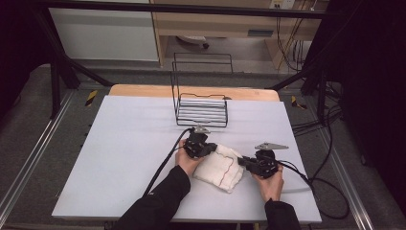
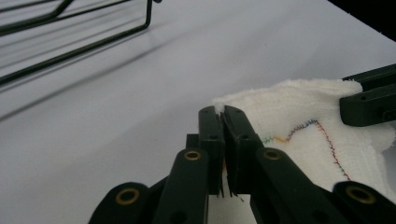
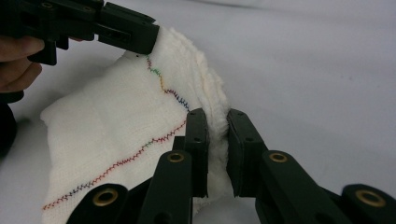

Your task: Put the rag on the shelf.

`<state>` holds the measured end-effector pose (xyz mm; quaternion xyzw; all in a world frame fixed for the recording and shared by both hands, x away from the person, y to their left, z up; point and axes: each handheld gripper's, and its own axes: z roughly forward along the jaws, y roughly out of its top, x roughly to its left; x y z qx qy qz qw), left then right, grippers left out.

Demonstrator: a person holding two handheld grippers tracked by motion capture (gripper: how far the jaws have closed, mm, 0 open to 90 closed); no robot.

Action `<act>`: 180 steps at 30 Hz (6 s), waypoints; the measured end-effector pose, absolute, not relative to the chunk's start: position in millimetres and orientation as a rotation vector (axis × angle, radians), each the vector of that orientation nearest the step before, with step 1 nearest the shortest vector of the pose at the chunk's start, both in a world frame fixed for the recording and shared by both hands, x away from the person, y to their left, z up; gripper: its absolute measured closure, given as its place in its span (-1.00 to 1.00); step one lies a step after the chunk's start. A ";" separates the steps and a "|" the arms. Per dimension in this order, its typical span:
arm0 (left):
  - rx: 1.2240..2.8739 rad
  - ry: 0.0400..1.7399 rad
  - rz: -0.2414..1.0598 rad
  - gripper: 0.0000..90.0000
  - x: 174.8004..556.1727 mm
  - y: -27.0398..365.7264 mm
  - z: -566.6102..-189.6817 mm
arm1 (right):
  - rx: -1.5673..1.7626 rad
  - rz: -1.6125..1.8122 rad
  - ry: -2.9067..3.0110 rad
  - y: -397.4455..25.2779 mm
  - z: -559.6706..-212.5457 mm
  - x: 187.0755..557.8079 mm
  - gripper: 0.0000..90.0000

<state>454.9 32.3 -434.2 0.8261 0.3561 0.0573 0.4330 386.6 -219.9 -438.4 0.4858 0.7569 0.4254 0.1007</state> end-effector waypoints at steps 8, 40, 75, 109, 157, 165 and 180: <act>2.001 0.860 0.161 0.93 443.9 49.2 -422.8 | 1.351 1.296 2.215 -212.6 -428.1 380.5 0.77; 1.873 0.775 0.320 0.93 395.4 91.7 -373.5 | 1.055 1.376 2.169 -188.0 -382.5 361.8 0.77; 1.643 0.738 0.508 0.93 382.4 121.0 -332.1 | 0.814 1.531 1.965 -163.0 -334.8 360.5 0.77; 1.516 0.687 0.618 0.93 395.7 131.2 -273.5 | 0.719 1.605 1.800 -150.7 -277.9 383.5 0.77; 1.448 0.654 0.723 0.93 440.5 140.6 -202.6 | 0.658 1.575 1.686 -131.9 -201.7 435.8 0.77; 1.445 0.650 0.737 0.93 448.6 141.5 -191.3 | 0.660 1.575 1.681 -130.3 -192.2 443.7 0.77; 1.443 0.645 0.773 0.93 463.3 137.5 -172.5 | 0.670 1.578 1.659 -130.7 -176.3 461.7 0.77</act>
